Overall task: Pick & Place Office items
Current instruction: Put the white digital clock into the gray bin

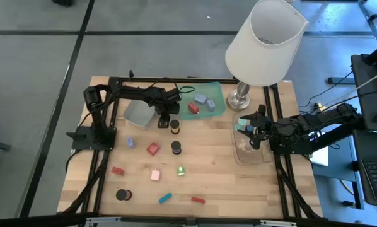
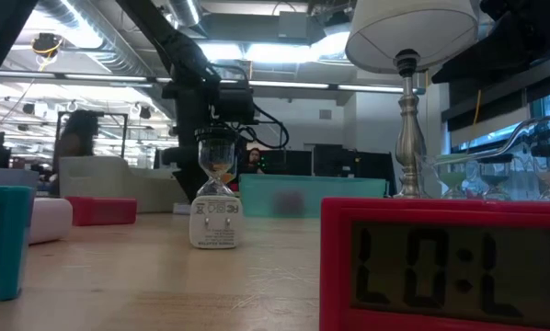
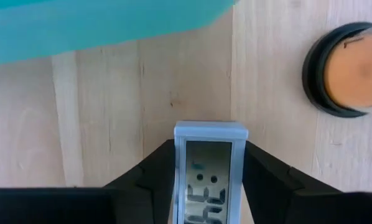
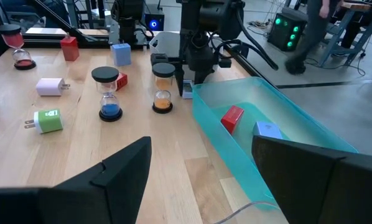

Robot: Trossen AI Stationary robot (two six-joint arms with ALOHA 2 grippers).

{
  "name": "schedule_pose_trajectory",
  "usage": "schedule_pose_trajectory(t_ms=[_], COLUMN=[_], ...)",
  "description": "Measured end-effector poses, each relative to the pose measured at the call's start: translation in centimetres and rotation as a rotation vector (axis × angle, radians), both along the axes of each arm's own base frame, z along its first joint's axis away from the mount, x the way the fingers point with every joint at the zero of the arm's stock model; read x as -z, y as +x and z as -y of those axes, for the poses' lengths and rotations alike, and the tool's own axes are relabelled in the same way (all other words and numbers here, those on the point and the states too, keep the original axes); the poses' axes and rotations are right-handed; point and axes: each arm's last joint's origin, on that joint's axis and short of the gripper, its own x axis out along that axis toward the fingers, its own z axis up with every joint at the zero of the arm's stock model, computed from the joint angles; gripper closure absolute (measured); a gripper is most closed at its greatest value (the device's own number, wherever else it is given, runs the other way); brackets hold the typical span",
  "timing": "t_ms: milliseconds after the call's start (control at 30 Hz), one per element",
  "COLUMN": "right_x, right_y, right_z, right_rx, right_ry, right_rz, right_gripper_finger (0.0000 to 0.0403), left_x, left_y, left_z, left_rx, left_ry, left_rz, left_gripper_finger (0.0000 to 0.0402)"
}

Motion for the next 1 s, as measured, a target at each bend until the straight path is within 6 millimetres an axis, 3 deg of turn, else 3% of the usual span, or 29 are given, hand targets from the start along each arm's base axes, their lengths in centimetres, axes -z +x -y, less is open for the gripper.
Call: schedule_pose_trajectory(t_ms=[133,400,667,833,1000], right_x=[0.0,0.0,0.0,0.1,0.0], right_y=[0.0,0.0,0.0,-0.1,-0.2], right_z=[0.0,0.0,0.0,0.1,0.4], right_rx=[0.000,0.001,0.003,0.038,0.159], right_ry=[0.000,-0.001,-0.003,-0.014,-0.023], right_rz=[0.000,0.000,-0.001,-0.005,0.020], right_gripper_finger=[0.0120,0.0120,0.0120,0.0120,0.0120], left_x=[-1.3,-7.2,-12.5,-13.0,-10.1], left_y=[-0.3,-1.6,-5.6,-8.4,-10.0], left_z=[0.3,0.9,1.5,1.3,1.0], left_rx=[-0.048,-0.118,-0.328,-0.543,-0.670], left_ry=[-0.011,0.038,0.117,0.179,0.108], left_rz=[0.031,0.227,0.298,0.215,0.140], left_gripper_finger=[0.0253,0.0250,0.0245,0.0241,0.0244])
